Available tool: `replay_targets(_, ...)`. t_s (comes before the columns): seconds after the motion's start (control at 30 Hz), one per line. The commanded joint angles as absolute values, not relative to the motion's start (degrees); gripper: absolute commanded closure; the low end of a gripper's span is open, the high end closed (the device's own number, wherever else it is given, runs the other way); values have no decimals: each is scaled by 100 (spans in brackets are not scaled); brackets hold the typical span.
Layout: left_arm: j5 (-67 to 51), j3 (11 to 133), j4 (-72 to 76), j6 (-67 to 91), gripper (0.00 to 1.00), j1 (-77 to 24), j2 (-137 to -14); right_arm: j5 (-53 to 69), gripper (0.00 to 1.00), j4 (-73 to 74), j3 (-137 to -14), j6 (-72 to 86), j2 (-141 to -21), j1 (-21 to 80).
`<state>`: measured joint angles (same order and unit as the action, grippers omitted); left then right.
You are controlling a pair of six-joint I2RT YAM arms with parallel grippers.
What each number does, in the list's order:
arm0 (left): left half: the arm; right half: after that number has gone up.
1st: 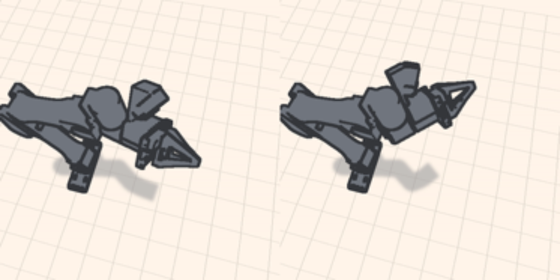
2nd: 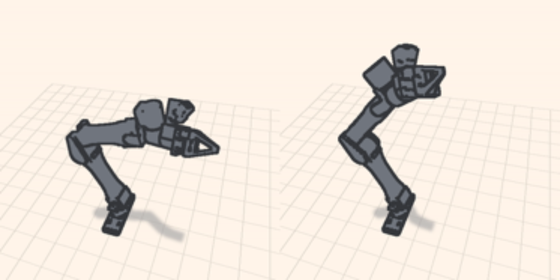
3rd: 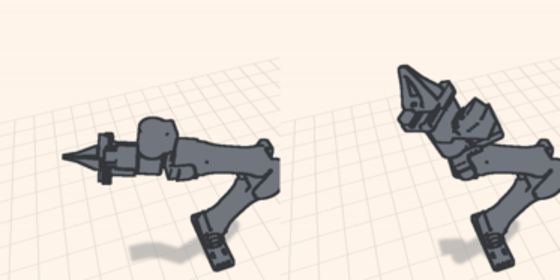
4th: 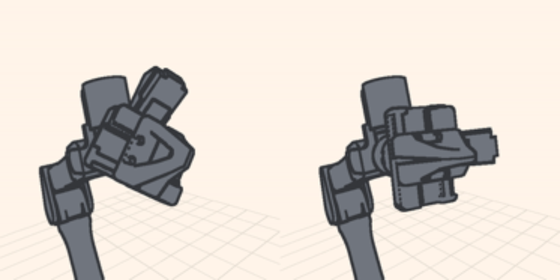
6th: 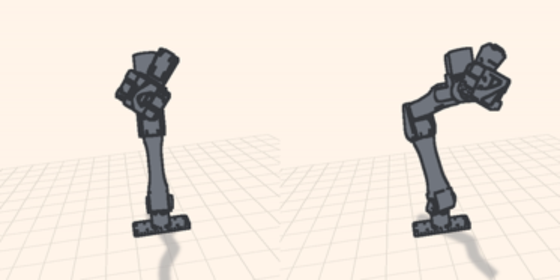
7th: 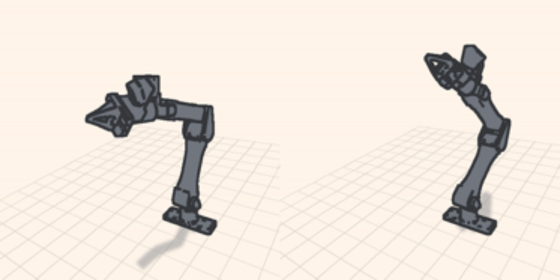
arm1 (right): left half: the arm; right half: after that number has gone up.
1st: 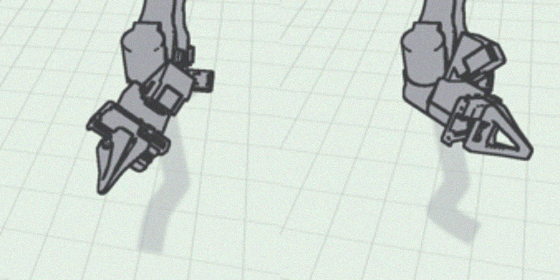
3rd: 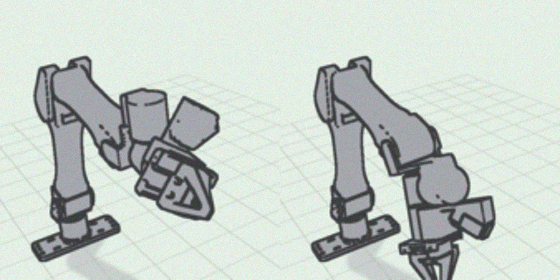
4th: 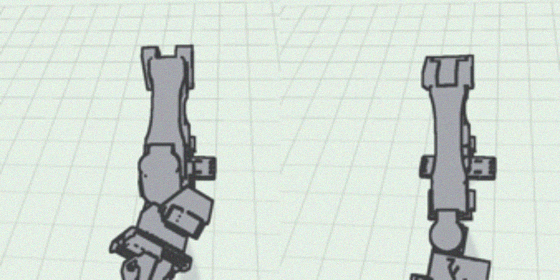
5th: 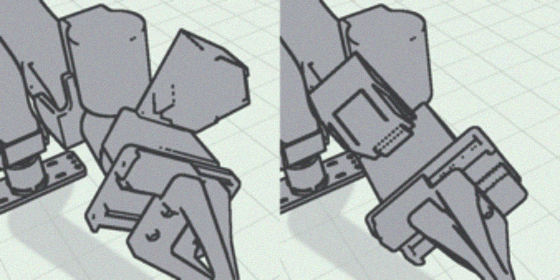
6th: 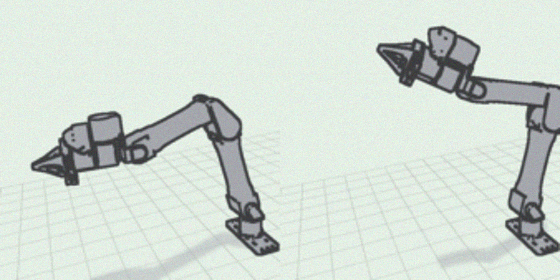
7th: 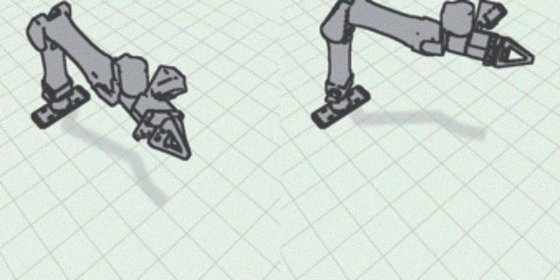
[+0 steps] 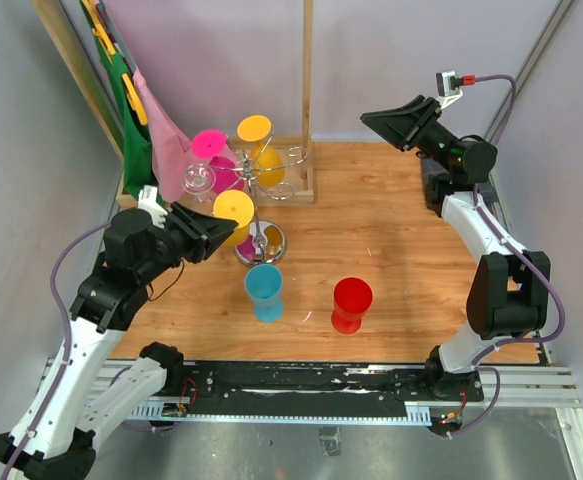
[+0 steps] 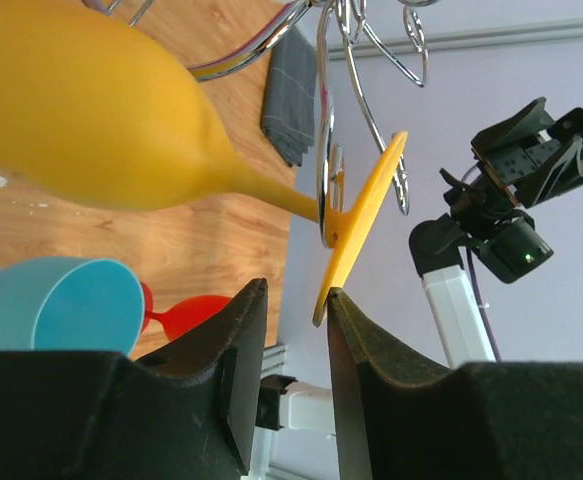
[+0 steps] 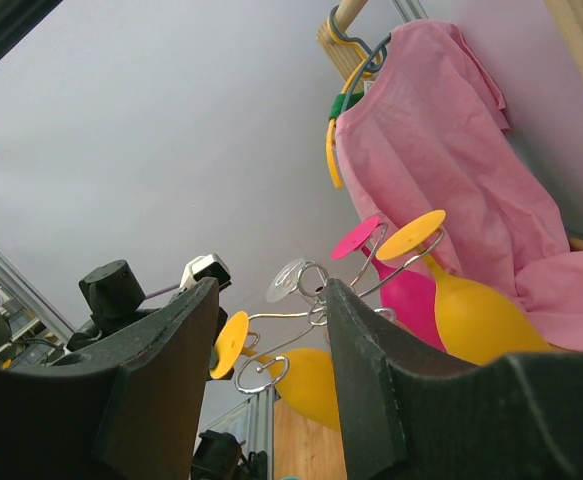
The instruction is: Place the wine glass upside down on the wine glass rack
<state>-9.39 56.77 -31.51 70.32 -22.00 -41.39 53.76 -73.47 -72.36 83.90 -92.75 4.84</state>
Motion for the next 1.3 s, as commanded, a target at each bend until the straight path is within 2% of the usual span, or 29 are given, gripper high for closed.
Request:
replay_targets(0.0, -1003, 5777, -3644, 6804, 64, -2241, -3920, 5326, 51, -7648, -7161, 8424, -9264, 426)
replay_targets(0.33, -593, 6254, -4842, 5945, 64, -2235, -3770, 5331, 51, -7594, -7180, 8411, -9245, 456)
replay_targets(0.53, -739, 6406, -5181, 5128, 70, -2242, -3937, 5344, 51, -7498, -7157, 8335, -9218, 465)
replay_targets(1.27, -1221, 6391, -5229, 3871, 70, -2251, -4570, 5362, 51, -7392, -7238, 8255, -9347, 545)
